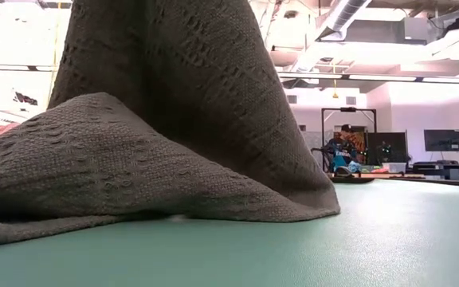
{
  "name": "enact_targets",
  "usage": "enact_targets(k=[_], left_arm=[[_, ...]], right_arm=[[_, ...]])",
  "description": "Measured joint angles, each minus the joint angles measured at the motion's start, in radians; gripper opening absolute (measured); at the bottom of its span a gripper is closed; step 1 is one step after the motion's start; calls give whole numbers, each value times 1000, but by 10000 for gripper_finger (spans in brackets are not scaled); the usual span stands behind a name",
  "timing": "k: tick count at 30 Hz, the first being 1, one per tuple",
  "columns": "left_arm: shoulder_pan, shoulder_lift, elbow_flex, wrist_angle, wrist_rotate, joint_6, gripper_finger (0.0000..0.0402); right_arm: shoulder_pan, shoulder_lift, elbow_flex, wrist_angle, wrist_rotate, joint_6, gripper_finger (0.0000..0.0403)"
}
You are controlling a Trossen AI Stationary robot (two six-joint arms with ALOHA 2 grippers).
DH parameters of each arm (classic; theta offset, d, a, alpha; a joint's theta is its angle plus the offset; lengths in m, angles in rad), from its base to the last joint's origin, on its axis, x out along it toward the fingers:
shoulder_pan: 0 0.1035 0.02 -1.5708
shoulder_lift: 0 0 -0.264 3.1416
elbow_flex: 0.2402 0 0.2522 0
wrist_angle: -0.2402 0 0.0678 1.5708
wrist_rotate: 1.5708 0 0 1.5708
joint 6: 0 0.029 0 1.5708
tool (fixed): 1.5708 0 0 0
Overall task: Roll towel
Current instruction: Fold the gray towel
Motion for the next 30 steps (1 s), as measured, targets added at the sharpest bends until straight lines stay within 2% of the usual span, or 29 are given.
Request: enact_targets(k=[5,10,14,20,30], left_arm=[[1,67,0,133,28,-67,222],[-16,77,1,145,58,-58,222],[-42,77,1,159,119,-67,222],[-80,76,1,163,75,-21,222],[-60,76,1,169,55,17,222]], right_arm=[[0,0,0,-3,1,0,10],[-6,0,0,-4,1,-2,10],[-14,0,0,-5,1,-3,10],[-26,0,0,-7,0,-3,11],[-21,0,0,9,-1,-3,11]])
